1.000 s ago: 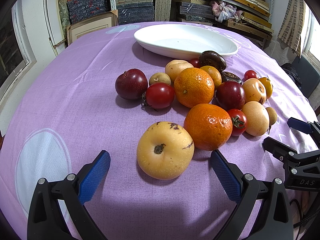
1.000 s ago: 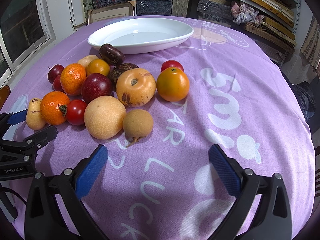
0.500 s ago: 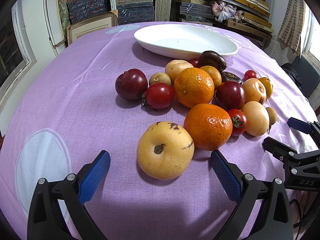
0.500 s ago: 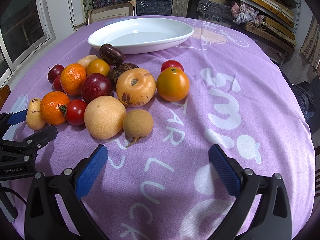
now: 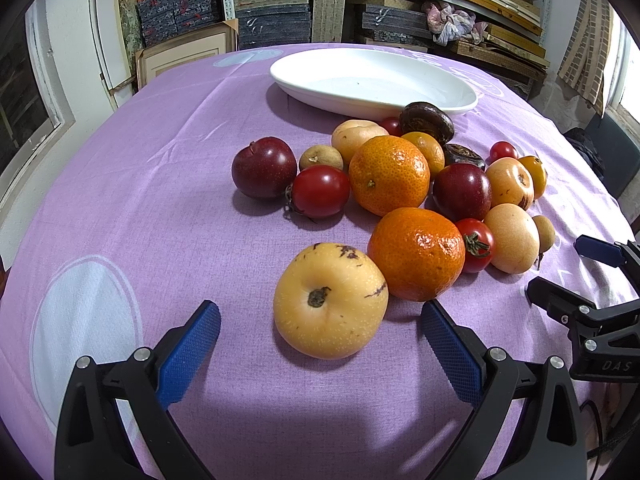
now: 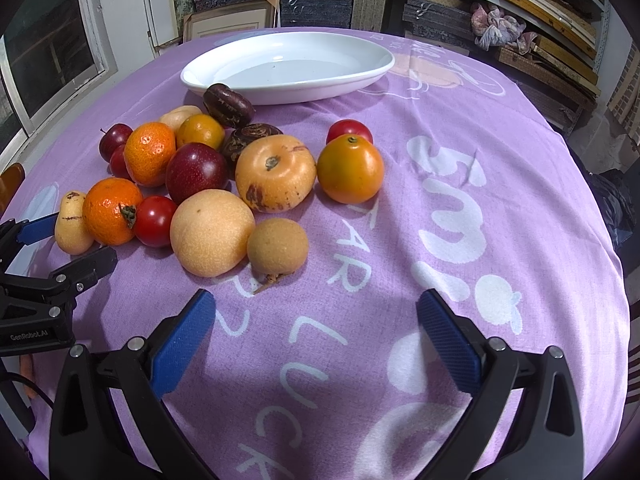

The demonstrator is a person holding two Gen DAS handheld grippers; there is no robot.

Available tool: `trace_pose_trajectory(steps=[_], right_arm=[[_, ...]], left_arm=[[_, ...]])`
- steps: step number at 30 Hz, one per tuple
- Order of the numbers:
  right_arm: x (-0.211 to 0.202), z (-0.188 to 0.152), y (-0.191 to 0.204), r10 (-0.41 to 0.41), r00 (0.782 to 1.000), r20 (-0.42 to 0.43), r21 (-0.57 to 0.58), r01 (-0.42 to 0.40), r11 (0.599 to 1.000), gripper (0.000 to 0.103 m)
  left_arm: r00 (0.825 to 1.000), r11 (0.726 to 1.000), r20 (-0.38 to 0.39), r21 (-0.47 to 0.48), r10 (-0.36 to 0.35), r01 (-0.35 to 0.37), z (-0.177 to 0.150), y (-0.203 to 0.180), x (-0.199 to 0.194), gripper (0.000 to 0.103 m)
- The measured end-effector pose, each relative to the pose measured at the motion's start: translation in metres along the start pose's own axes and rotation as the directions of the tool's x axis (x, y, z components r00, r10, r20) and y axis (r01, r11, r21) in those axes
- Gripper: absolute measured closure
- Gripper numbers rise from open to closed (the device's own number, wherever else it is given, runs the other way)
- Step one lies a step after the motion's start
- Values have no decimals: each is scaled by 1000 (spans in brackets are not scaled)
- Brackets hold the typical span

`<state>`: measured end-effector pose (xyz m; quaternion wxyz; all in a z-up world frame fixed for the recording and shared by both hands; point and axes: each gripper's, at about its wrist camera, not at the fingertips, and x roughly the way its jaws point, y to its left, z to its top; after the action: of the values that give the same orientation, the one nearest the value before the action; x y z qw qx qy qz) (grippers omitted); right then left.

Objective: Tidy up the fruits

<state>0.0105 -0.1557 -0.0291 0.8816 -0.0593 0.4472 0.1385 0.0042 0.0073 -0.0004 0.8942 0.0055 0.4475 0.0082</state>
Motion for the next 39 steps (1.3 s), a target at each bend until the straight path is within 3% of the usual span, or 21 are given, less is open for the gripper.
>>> trace_pose_trajectory(steps=[17, 33, 39], right_arm=[[9, 5, -6, 65, 998, 13, -98, -64, 993, 4], [6, 3, -4, 69, 997, 20, -92, -67, 994, 4], [-4, 5, -18, 116, 991, 67, -2, -116, 993, 4]], left_arm=[[1000, 999, 1, 25, -21, 21, -3, 3, -2, 3], [1000, 999, 1, 26, -24, 24, -4, 3, -2, 3], [999, 999, 14, 2, -52, 52, -5, 7, -6, 3]])
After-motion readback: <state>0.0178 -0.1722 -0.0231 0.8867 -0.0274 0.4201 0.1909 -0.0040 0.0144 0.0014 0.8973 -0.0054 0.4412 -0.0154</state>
